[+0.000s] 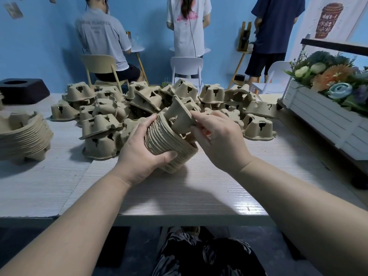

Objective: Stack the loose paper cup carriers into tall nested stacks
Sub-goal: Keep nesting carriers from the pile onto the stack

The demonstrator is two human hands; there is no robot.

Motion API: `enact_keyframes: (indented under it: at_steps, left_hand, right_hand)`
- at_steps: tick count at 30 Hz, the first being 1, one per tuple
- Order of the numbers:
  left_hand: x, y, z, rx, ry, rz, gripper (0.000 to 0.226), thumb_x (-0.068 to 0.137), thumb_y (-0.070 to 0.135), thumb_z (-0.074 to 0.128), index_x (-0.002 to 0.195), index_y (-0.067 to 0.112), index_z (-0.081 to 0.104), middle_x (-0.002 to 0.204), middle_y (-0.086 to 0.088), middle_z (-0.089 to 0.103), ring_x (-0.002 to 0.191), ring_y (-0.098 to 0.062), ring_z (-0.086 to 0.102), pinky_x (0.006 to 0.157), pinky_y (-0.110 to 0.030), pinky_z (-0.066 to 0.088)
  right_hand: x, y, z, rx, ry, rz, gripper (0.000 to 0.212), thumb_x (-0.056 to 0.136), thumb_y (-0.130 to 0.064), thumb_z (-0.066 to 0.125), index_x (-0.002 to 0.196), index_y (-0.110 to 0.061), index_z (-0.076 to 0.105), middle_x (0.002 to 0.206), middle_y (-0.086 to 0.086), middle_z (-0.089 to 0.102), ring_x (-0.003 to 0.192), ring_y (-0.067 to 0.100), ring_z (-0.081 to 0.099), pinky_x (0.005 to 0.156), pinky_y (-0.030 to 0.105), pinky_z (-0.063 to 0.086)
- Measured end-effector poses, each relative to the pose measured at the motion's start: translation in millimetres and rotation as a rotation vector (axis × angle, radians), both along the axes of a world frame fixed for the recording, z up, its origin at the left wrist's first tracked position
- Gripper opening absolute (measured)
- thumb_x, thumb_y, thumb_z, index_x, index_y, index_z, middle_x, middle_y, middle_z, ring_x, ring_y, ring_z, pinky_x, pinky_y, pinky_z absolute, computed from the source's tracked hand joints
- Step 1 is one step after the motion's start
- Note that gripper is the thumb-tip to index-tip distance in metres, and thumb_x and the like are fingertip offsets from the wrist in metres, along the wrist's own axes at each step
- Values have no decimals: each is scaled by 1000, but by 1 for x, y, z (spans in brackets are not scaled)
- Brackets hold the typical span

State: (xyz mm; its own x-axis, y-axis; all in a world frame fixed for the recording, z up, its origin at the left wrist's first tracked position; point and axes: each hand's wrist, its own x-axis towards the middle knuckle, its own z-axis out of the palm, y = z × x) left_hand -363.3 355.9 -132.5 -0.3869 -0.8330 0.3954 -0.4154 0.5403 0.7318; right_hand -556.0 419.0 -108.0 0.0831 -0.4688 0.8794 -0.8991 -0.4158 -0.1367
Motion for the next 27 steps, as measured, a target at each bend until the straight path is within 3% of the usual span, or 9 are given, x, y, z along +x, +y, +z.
enact_keyframes:
  at_steps: [5,11,15,19,24,27]
  left_hand:
    - [1,-2,0,-11,23,-16,108,47,64,75,144,36,39,134,12,48,105,34,30,82,11,21]
    - [3,-5,-3,28,57,-31,106,45,66,72,142,43,37,136,15,48,118,7,42,91,-2,28]
    - [3,-3,-2,31,65,-32,102,45,64,71,139,47,37,131,20,48,106,18,42,85,4,26]
    - [4,-2,-2,20,100,-46,96,45,61,73,134,50,37,126,26,48,110,24,41,87,5,29]
    - [-8,-2,-3,14,80,-101,103,46,59,76,141,38,42,134,17,49,123,1,46,106,-23,37]
    - [-26,0,0,-2,77,-133,96,45,61,74,134,45,42,127,30,45,117,18,41,98,-4,31]
  right_hand:
    - [10,-2,-4,71,-14,42,28,87,-26,57,102,-8,73,74,4,70,66,24,59,58,34,52]
    - [5,8,-18,196,6,102,30,89,-23,51,107,-8,69,81,1,67,72,20,56,67,25,44]
    - [-5,14,-31,220,8,60,27,89,-19,50,104,-8,70,80,-1,67,77,10,47,69,13,33]
    - [-1,14,-32,226,3,59,28,90,-17,48,104,-6,69,81,2,68,79,11,48,69,14,33]
    - [-21,21,-28,241,-69,37,30,91,-27,52,109,-9,67,92,0,67,84,14,57,73,25,47]
    - [-47,13,-21,232,-132,-126,27,86,-20,62,109,-7,66,99,6,66,90,23,58,79,32,48]
